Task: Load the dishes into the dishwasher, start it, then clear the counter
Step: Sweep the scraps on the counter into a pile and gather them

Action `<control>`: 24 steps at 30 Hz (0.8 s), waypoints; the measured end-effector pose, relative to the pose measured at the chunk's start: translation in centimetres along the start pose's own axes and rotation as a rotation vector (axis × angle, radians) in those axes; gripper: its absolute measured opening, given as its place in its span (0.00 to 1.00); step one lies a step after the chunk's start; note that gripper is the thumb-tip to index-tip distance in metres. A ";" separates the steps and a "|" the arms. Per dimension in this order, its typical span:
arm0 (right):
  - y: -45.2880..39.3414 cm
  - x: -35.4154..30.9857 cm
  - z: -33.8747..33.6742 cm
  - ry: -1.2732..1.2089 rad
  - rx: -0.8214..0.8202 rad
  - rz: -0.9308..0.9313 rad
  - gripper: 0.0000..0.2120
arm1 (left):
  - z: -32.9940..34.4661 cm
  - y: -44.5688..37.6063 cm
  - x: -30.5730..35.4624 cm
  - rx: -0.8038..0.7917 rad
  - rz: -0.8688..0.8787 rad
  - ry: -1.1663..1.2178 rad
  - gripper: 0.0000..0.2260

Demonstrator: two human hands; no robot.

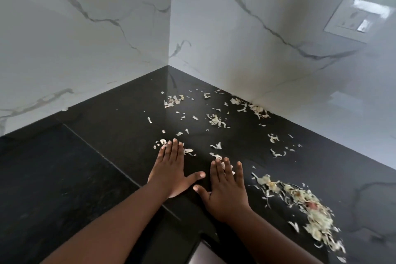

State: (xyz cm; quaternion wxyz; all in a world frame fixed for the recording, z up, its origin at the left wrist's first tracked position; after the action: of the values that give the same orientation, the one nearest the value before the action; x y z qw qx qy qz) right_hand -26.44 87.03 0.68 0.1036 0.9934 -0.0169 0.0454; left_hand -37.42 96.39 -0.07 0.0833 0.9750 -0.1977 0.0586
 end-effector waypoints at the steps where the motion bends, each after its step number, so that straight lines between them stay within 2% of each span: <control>1: 0.3 0.9 0.3 -0.012 0.005 0.014 0.48 | 0.2 0.0 1.5 -0.011 0.024 0.002 0.51; 9: 3.2 8.9 1.8 -0.067 0.026 0.164 0.40 | 1.6 -1.3 8.5 -0.003 0.156 -0.043 0.53; 13: 4.3 11.5 2.2 -0.059 0.018 0.219 0.41 | 2.2 -2.0 11.1 0.001 0.222 -0.040 0.53; 17: 4.3 11.8 1.5 -0.037 0.047 0.185 0.40 | 1.9 -2.1 12.5 0.009 0.276 -0.020 0.51; 20: 3.5 10.9 -0.9 -0.104 0.137 0.143 0.42 | 0.2 -1.7 11.4 0.066 0.249 0.097 0.51; 24: 0.7 6.9 -3.6 -0.176 0.209 0.020 0.37 | -2.8 -2.2 4.2 0.166 0.046 0.244 0.50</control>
State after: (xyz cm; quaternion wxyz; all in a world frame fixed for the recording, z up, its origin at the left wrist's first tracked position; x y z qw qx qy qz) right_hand -19.90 86.88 4.96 -0.0028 0.9987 -0.0312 -0.0392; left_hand -32.90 97.33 3.02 0.0243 0.9593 -0.2029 0.1948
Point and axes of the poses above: each hand's wrist, its own y-axis away from the middle knuckle, its own z-axis out of the palm, x = y × z, the point moved 10 cm from there along -y, towards the middle knuckle, and after that the axes turned 8 degrees about -z, right-handed, at the moved point
